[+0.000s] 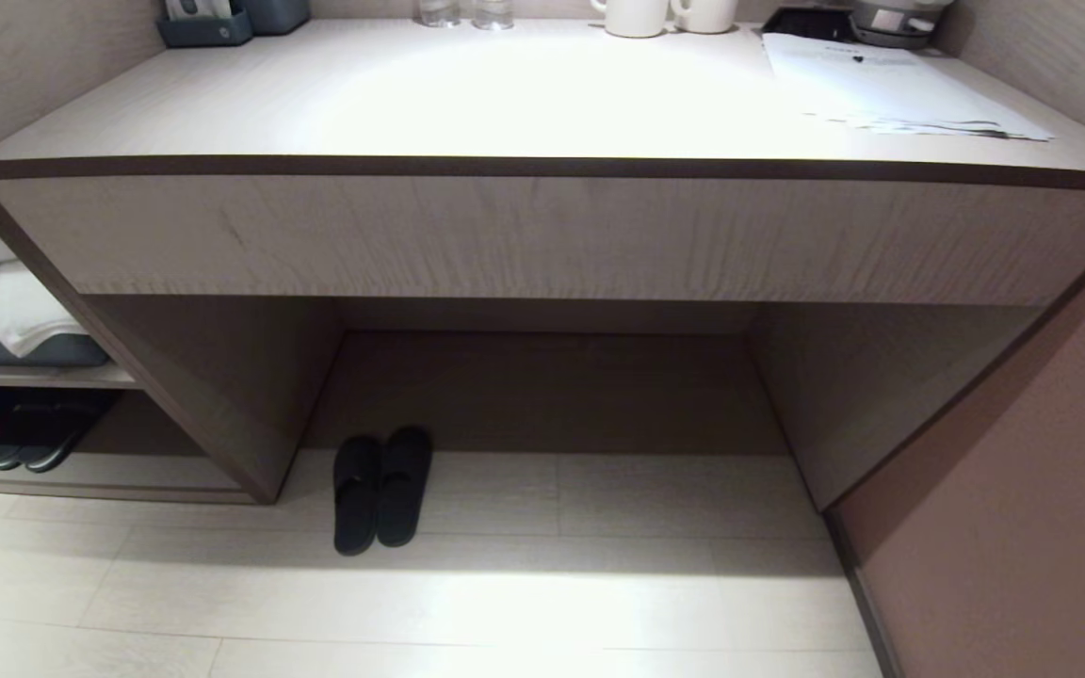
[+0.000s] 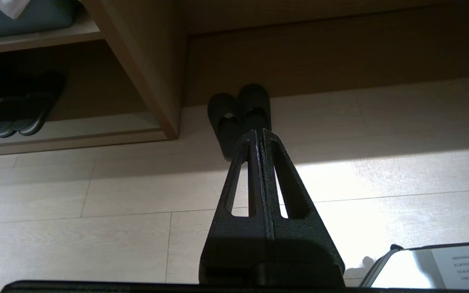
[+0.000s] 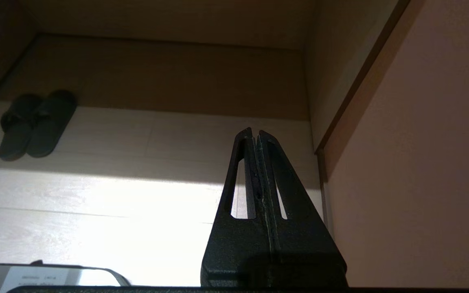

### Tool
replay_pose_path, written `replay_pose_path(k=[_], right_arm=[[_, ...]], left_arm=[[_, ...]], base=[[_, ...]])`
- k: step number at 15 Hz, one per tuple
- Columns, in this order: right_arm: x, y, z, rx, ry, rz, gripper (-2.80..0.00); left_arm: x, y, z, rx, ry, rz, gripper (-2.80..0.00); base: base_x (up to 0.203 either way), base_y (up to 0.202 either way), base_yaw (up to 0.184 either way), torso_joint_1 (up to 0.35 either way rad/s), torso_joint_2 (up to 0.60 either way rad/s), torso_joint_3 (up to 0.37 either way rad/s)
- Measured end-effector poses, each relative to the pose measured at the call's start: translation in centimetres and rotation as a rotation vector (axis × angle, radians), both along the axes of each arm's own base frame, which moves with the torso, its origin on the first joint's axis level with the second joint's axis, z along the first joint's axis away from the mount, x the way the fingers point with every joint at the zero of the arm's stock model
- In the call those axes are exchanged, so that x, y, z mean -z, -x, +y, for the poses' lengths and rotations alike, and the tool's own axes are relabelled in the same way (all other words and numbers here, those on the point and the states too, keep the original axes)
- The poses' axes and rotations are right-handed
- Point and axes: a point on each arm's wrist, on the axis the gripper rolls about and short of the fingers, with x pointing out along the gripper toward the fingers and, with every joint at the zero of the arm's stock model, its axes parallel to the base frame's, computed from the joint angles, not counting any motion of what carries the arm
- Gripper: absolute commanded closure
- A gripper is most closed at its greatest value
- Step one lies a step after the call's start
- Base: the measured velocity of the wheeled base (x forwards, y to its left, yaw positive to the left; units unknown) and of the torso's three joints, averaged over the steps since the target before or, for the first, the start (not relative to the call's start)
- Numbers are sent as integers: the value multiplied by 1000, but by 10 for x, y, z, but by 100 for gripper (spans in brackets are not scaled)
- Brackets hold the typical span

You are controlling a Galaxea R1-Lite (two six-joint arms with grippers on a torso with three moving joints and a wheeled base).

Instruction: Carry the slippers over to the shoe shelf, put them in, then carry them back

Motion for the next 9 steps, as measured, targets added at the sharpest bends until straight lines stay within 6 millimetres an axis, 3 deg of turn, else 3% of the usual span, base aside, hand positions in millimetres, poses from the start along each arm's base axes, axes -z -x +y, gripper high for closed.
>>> replay_pose_path(k=[9], right_arm=[[0,0,0,0,1,0,0]], left_arm=[[0,0,0,0,1,2,0]], base=[[0,0,0,3,1,203]])
